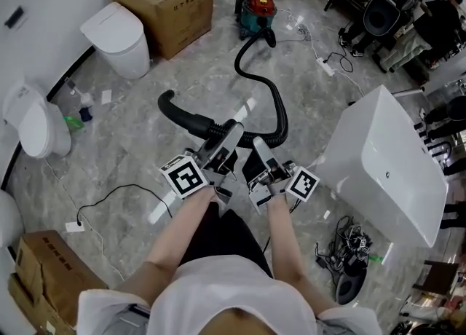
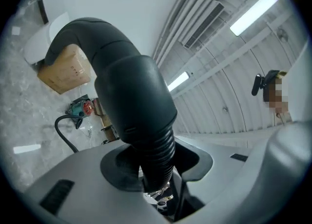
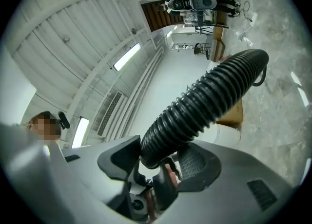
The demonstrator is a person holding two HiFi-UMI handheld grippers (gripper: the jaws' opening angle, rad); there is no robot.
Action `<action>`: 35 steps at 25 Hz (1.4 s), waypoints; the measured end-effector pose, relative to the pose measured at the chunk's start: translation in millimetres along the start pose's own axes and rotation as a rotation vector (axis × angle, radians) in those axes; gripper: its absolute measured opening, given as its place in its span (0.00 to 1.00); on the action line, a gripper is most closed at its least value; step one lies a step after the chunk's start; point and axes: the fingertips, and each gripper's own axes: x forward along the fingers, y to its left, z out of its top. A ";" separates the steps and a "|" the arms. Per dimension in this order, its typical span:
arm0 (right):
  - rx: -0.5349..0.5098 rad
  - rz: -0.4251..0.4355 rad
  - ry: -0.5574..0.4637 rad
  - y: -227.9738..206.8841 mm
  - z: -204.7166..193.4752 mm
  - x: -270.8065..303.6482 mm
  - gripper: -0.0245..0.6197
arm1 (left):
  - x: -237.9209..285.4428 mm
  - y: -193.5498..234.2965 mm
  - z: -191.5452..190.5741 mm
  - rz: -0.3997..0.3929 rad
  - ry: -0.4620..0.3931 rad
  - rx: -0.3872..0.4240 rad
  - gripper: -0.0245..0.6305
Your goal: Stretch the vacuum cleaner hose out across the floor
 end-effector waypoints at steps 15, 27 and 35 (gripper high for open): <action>0.260 0.033 0.051 -21.7 -21.8 -9.3 0.43 | 25.9 -6.6 -5.8 -0.076 0.205 0.290 0.28; -0.021 -0.125 0.255 -31.5 -51.7 -32.2 0.43 | 29.8 7.3 5.9 -0.196 0.489 0.505 0.28; -0.161 -0.141 0.155 -20.1 -4.2 -37.5 0.43 | -6.8 18.4 -46.3 -0.380 0.900 0.574 0.28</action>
